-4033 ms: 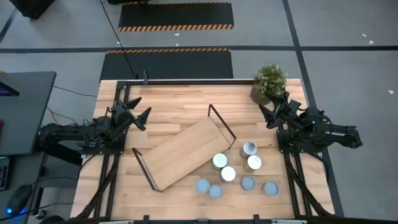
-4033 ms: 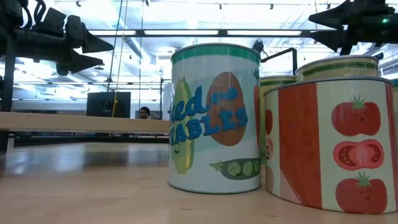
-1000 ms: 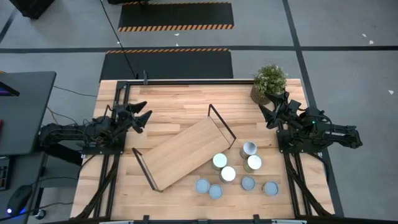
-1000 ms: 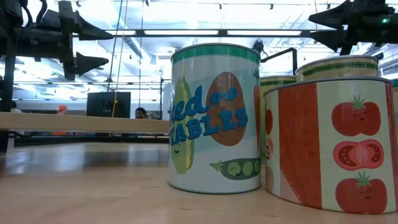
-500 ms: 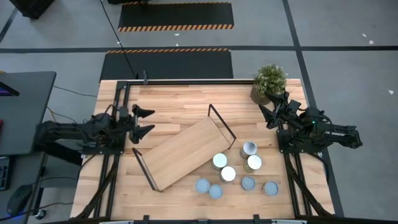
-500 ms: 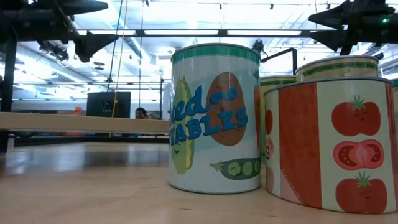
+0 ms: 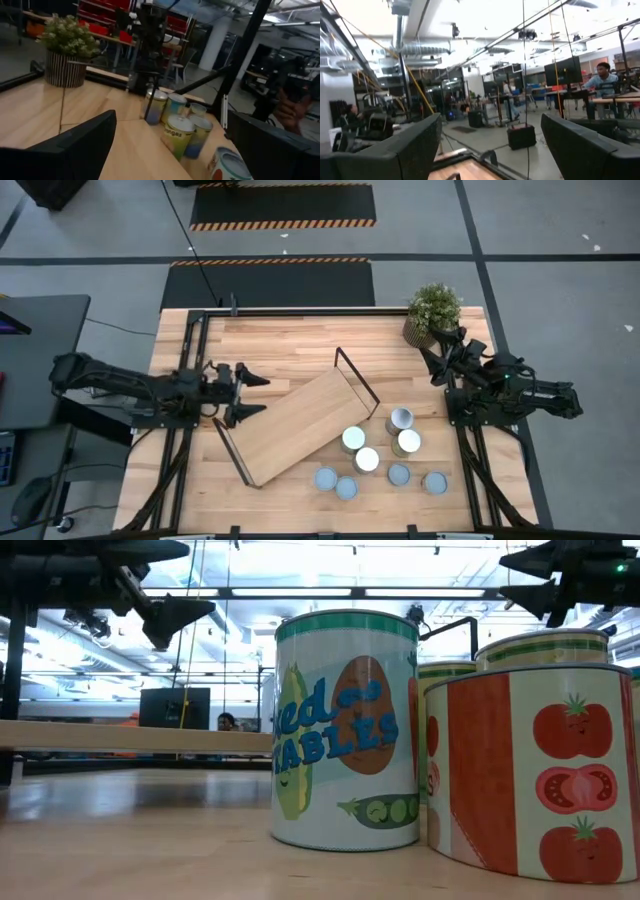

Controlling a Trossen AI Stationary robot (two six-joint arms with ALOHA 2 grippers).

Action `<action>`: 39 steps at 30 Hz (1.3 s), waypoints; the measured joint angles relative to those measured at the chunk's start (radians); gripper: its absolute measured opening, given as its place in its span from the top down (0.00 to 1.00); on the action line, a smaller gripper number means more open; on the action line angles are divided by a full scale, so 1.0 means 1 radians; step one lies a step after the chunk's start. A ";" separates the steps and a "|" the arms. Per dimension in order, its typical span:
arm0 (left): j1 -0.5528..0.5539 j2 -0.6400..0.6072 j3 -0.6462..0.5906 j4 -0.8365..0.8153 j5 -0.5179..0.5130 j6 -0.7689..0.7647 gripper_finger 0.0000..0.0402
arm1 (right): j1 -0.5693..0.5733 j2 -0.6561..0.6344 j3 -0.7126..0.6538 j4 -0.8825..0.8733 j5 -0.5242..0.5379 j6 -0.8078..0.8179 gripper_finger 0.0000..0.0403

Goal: Pick and place cans onto a shelf
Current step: Put the top left big can on the shelf

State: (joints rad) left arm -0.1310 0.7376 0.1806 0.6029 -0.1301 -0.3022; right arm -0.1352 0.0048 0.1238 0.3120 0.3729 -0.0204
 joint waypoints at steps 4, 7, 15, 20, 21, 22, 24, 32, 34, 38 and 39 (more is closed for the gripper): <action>-0.051 0.114 0.100 -0.062 -0.061 0.028 0.03 | 0.000 0.000 0.000 0.041 -0.008 -0.001 0.13; -0.071 0.197 0.200 -0.153 -0.096 0.052 0.03 | 0.000 0.004 0.000 0.046 -0.023 0.001 0.13; -0.072 0.420 0.442 -0.331 -0.084 0.054 0.03 | 0.000 0.046 0.000 0.030 -0.162 -0.026 0.13; -0.074 0.542 0.542 -0.346 -0.038 0.102 0.03 | 0.001 0.105 0.000 0.026 -0.165 -0.034 0.13; -0.078 0.565 0.558 -0.345 -0.038 0.125 0.03 | 0.002 0.119 0.000 0.026 -0.166 -0.038 0.13; -0.081 0.587 0.575 -0.345 -0.038 0.143 0.03 | 0.002 0.134 0.000 0.037 -0.167 -0.048 0.13; -0.085 0.629 0.602 -0.349 -0.037 0.184 0.03 | 0.002 0.154 0.000 0.061 -0.167 -0.072 0.13; -0.073 0.795 0.769 -0.450 -0.036 0.195 0.03 | 0.002 0.200 0.000 0.114 -0.166 -0.164 0.13; -0.062 0.833 0.845 -0.555 -0.017 0.194 0.03 | 0.001 0.200 0.000 0.128 -0.166 -0.183 0.13; -0.050 0.918 0.982 -0.761 0.016 0.210 0.02 | 0.001 0.200 0.000 0.159 -0.166 -0.219 0.13; -0.050 0.937 1.008 -0.793 0.022 0.230 0.02 | 0.001 0.200 0.000 0.161 -0.166 -0.220 0.13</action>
State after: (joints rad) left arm -0.1814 1.6748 1.1887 -0.1900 -0.1084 -0.0723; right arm -0.1345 0.2050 0.1238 0.4735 0.2067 -0.2408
